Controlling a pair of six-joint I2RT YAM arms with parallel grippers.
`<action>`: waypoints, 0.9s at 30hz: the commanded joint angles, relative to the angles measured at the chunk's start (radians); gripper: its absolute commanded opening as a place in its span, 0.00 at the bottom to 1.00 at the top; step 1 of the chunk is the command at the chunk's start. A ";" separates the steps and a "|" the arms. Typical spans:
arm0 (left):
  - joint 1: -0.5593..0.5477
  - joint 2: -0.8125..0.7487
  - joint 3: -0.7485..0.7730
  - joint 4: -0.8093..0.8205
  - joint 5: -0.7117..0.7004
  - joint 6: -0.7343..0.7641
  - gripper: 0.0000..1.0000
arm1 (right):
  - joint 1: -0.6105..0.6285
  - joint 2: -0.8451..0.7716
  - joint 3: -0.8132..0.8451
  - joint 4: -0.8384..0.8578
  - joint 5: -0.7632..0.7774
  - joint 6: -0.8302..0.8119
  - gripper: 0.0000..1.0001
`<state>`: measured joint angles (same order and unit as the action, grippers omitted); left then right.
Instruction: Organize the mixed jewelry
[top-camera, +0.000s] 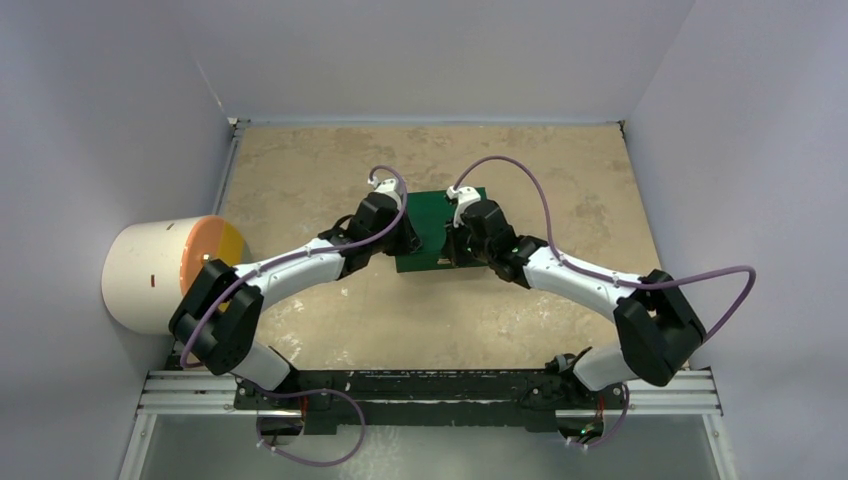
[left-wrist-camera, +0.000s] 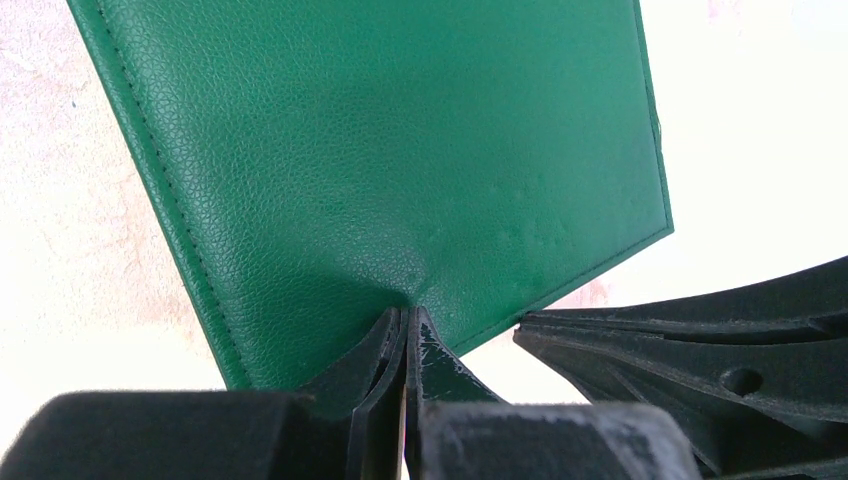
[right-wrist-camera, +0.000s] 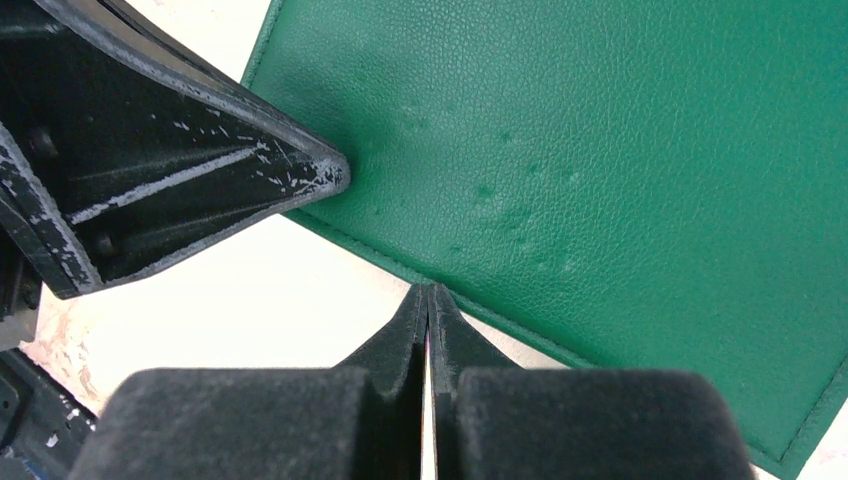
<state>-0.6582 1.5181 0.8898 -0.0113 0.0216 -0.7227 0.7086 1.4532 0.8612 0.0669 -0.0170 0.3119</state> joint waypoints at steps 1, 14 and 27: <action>-0.011 -0.026 -0.011 -0.084 0.037 0.003 0.00 | 0.007 -0.042 -0.017 -0.039 0.016 0.014 0.00; -0.012 -0.304 0.068 -0.224 -0.124 0.037 0.45 | 0.005 -0.278 -0.007 -0.177 0.231 0.012 0.50; -0.011 -0.677 0.119 -0.464 -0.416 0.140 0.90 | 0.005 -0.565 0.030 -0.453 0.583 0.118 0.93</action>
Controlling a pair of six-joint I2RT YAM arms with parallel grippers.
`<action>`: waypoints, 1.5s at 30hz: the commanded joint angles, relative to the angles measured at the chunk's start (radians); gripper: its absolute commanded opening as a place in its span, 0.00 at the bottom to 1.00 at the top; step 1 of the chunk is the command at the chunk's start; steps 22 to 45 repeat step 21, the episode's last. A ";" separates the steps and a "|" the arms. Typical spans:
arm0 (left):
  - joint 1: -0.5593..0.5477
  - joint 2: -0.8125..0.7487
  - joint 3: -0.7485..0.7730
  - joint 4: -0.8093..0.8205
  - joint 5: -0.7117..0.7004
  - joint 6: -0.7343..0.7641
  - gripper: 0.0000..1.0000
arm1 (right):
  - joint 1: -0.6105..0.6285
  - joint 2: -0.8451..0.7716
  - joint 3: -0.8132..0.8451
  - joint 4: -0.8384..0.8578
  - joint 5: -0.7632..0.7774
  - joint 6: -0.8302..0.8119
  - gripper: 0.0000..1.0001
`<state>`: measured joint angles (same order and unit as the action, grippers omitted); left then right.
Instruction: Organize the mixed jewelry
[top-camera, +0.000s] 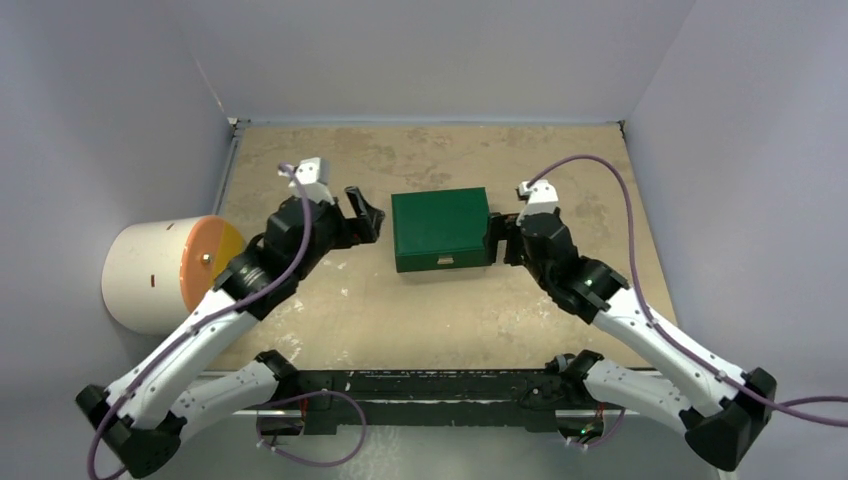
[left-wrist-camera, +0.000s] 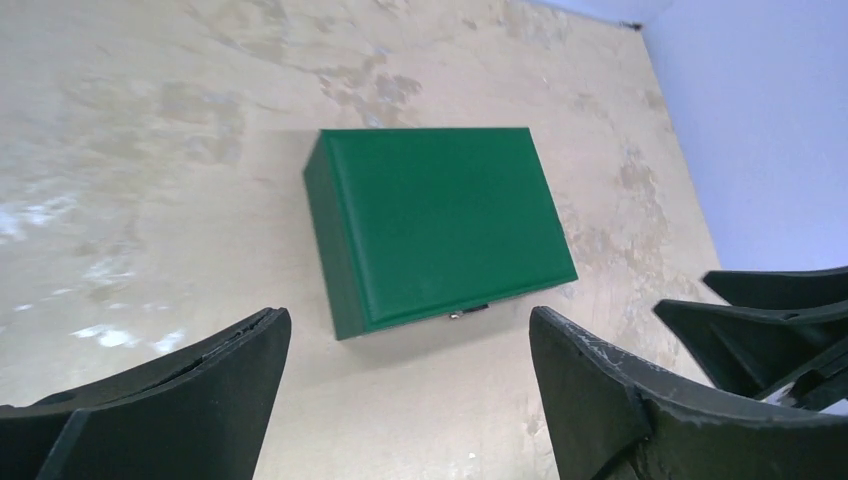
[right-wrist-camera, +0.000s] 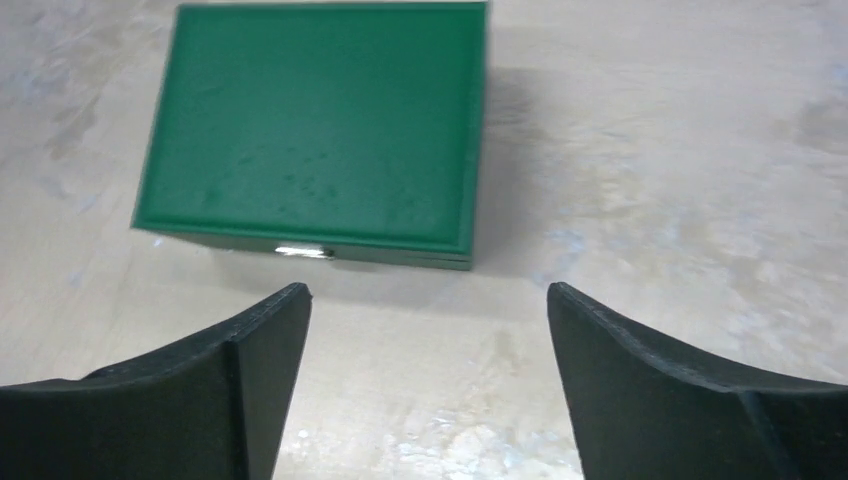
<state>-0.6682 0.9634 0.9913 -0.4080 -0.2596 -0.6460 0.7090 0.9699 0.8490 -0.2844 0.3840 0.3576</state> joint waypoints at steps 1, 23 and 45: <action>-0.002 -0.158 0.014 -0.081 -0.157 0.076 0.90 | 0.004 -0.106 0.037 -0.126 0.219 0.094 0.98; -0.001 -0.646 -0.181 -0.037 -0.231 0.235 0.90 | 0.006 -0.501 -0.055 -0.088 0.101 0.016 0.99; -0.001 -0.646 -0.181 -0.037 -0.231 0.235 0.90 | 0.006 -0.501 -0.055 -0.088 0.101 0.016 0.99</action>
